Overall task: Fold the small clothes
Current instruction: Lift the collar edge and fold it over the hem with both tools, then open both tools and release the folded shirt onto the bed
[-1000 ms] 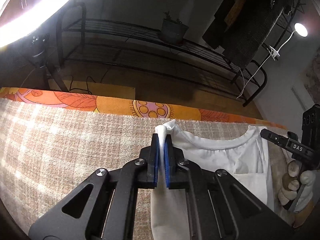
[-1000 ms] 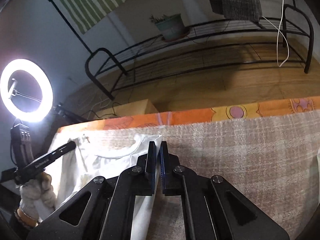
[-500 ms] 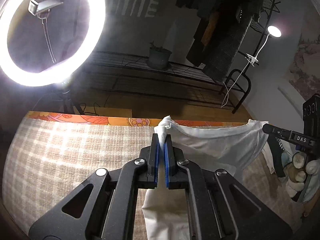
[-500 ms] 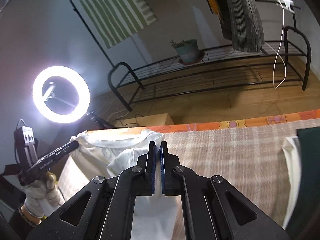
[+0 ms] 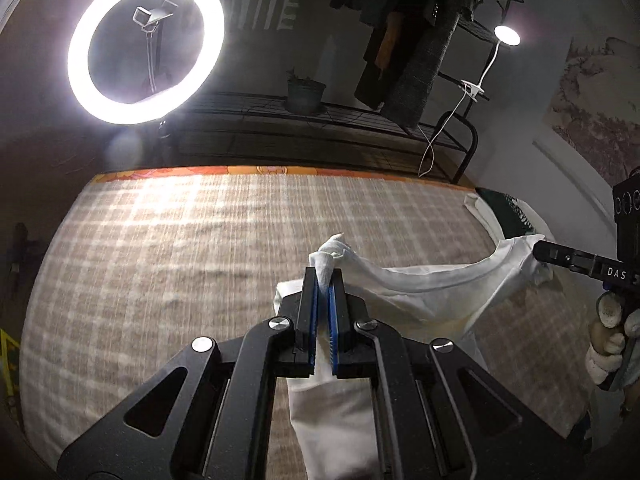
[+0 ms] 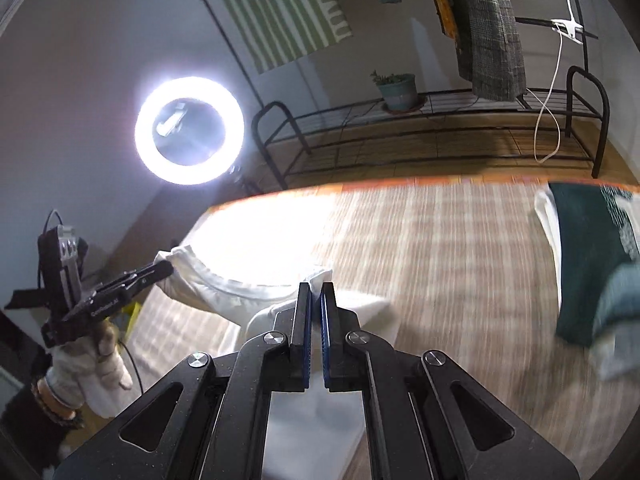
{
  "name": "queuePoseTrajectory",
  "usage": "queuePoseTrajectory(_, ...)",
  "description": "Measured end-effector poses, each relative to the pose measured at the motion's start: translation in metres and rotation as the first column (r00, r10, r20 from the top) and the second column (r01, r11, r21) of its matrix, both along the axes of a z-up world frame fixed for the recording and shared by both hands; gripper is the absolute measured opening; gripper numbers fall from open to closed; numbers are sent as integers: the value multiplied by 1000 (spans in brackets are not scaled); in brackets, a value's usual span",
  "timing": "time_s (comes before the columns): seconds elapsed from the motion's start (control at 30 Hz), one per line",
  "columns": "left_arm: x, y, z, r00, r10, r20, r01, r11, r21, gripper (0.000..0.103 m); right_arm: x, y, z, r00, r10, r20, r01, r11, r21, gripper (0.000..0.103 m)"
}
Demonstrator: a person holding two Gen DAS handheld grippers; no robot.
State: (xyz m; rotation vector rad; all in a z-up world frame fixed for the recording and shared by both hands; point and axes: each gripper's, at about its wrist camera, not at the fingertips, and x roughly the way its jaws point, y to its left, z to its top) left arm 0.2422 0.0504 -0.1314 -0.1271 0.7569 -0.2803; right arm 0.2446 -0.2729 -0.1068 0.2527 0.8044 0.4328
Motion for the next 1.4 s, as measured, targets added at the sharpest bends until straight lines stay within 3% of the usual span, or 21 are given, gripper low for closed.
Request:
queuePoseTrajectory(0.17,-43,3,-26,999,6,-43,-5,1000,31,2,-48,1,-26,1000,-5,-30,5,1000,-14,3)
queuePoseTrajectory(0.3,-69,-3,-42,997,-21,-68,28,994,105,3,-75,10,-38,1000,15,-28,-17,995,-94,3)
queuePoseTrajectory(0.5,-116,-1,-41,991,-91,-96,106,980,167,3,-112,10,-44,997,71,-31,-75,983,-170,5)
queuePoseTrajectory(0.63,-135,21,-36,991,-63,-120,74,993,92,11,-135,-4,-36,997,75,-29,-79,987,-137,6)
queuePoseTrajectory(0.7,-131,34,-37,987,-17,-158,20,1000,14,23,-139,-12,-37,997,62,-45,-65,995,-81,6)
queuePoseTrajectory(0.77,-122,43,-44,977,33,-209,-44,998,-48,33,-136,-14,-44,997,18,-81,-24,996,-85,6)
queuePoseTrajectory(0.8,-117,46,-49,970,53,-236,-75,994,-84,33,-132,-15,-49,994,-7,-110,-3,996,-93,9)
queuePoseTrajectory(0.87,-108,49,-62,950,59,-306,-112,981,-157,34,-125,-15,-62,984,-40,-176,30,998,-61,24)
queuePoseTrajectory(1.0,-95,53,-85,912,70,-404,-196,940,-280,34,-112,-11,-89,959,-60,-276,59,998,-13,27)
queuePoseTrajectory(1.1,-91,49,-92,906,58,-420,-198,934,-298,33,-105,-10,-105,944,-72,-323,74,997,-8,27)
queuePoseTrajectory(1.13,-89,45,-93,906,56,-419,-192,937,-290,29,-103,-9,-111,938,-73,-339,78,997,1,27)
queuePoseTrajectory(1.17,-89,42,-94,907,55,-419,-185,943,-276,16,-102,-9,-115,933,-73,-352,80,997,8,27)
queuePoseTrajectory(1.2,-88,40,-95,905,55,-421,-180,948,-263,10,-100,-9,-119,928,-72,-366,84,996,16,27)
queuePoseTrajectory(1.3,-88,36,-94,908,61,-415,-176,953,-245,5,-97,-8,-129,917,-51,-397,89,993,76,25)
queuePoseTrajectory(1.37,-89,33,-90,914,64,-401,-166,960,-224,4,-96,-6,-131,917,-36,-398,88,990,112,8)
queuePoseTrajectory(1.4,-89,33,-88,918,66,-392,-162,962,-218,3,-96,-5,-129,918,-32,-394,84,990,116,8)
